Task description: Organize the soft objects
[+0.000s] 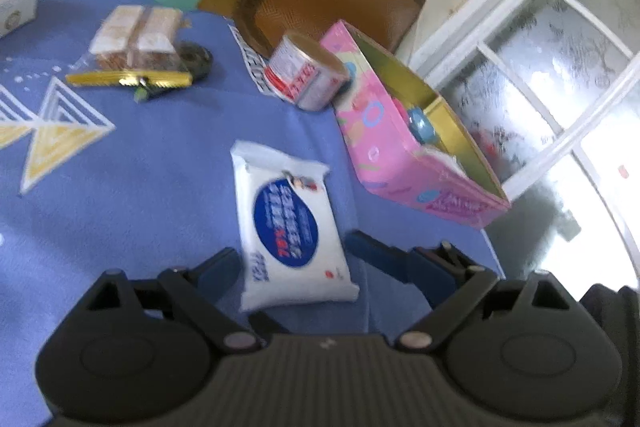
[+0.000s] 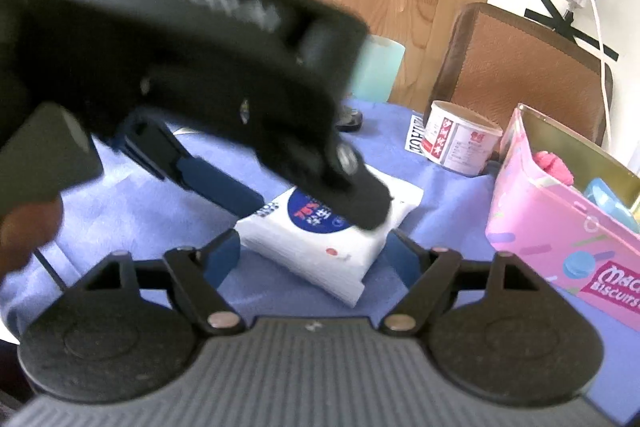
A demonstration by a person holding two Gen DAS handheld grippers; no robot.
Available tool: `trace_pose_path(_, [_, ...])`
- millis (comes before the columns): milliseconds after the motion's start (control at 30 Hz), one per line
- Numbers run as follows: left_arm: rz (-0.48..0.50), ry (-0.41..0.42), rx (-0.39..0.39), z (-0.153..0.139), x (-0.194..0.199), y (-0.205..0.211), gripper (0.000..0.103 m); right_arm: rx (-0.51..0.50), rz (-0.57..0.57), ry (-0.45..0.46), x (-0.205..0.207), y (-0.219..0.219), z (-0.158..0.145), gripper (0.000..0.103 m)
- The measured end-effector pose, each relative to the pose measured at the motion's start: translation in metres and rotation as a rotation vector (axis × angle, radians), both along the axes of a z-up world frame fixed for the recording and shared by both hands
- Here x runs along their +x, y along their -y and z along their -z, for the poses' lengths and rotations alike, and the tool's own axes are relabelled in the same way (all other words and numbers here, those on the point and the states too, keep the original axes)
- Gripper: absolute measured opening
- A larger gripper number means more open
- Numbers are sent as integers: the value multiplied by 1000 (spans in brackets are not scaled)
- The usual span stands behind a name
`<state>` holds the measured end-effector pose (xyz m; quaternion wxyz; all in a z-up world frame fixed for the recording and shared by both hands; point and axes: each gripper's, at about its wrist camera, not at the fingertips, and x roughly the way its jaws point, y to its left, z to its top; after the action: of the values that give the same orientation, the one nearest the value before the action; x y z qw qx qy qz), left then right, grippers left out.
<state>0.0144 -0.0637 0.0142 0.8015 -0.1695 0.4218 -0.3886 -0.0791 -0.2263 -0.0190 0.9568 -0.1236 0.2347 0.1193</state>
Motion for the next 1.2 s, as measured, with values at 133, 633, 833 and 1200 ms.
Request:
trace_pose_path(133, [-31, -7, -2, -1, 9, -5, 96, 30, 7, -16, 6, 6, 1, 89])
trace_pose_path(633, [-11, 27, 7, -5, -3, 9, 95, 55, 20, 36, -5, -7, -4, 66])
trace_pose_path(833, [14, 72, 11, -20, -10, 16, 95, 53, 64, 106, -12, -4, -14, 62])
trace_pose_path(1200, [16, -67, -37, -2, 1, 4, 95, 142, -5, -40, -13, 14, -1, 63])
